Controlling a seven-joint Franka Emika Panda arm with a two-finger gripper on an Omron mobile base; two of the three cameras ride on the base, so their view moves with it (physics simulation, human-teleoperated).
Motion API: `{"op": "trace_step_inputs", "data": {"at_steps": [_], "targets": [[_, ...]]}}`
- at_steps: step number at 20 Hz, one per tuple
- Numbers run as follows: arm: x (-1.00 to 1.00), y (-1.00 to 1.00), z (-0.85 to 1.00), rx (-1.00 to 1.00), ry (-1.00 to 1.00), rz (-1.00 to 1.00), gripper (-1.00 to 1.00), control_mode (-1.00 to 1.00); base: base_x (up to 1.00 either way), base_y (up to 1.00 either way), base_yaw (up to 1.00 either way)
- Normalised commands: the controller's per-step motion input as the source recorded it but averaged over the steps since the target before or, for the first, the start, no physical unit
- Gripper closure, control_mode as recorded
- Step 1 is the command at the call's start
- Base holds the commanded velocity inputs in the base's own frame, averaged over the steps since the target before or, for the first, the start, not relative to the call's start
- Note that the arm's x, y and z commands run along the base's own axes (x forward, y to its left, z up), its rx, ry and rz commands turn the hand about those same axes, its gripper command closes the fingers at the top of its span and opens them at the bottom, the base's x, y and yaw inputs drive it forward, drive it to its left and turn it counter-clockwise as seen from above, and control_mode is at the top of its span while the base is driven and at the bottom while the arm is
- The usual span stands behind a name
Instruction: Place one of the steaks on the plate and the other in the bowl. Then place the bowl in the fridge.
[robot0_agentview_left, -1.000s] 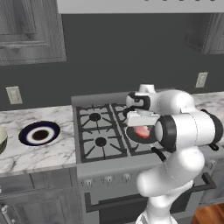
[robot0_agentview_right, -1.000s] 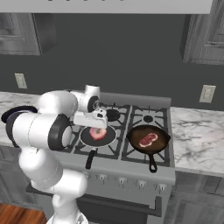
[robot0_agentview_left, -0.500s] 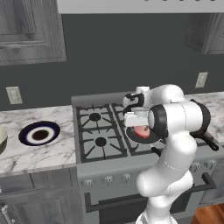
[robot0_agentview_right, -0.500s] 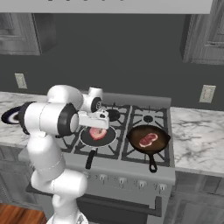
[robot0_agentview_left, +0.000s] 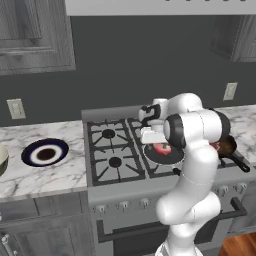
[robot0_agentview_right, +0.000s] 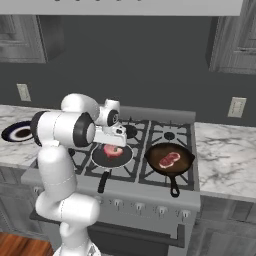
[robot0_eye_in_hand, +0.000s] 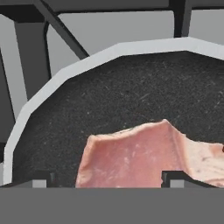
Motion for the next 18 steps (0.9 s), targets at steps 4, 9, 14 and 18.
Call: {"op": "trace_step_inputs", "data": {"at_steps": [4,9,14,18], "targets": [[0.00,-0.21,-0.42,0.00,0.05,0.00,1.00,-1.00,0.00,0.00,0.00],[-0.13,-0.21,-0.16,0.01,0.00,0.00,1.00,-1.00,0.00,0.00,0.00],[-0.23,-0.06,-0.05,0.00,0.00,0.00,1.00,-1.00,0.00,0.00,0.00],[-0.31,0.02,0.02,0.00,-0.08,0.00,1.00,-1.00,0.00,0.00,0.00]]}}
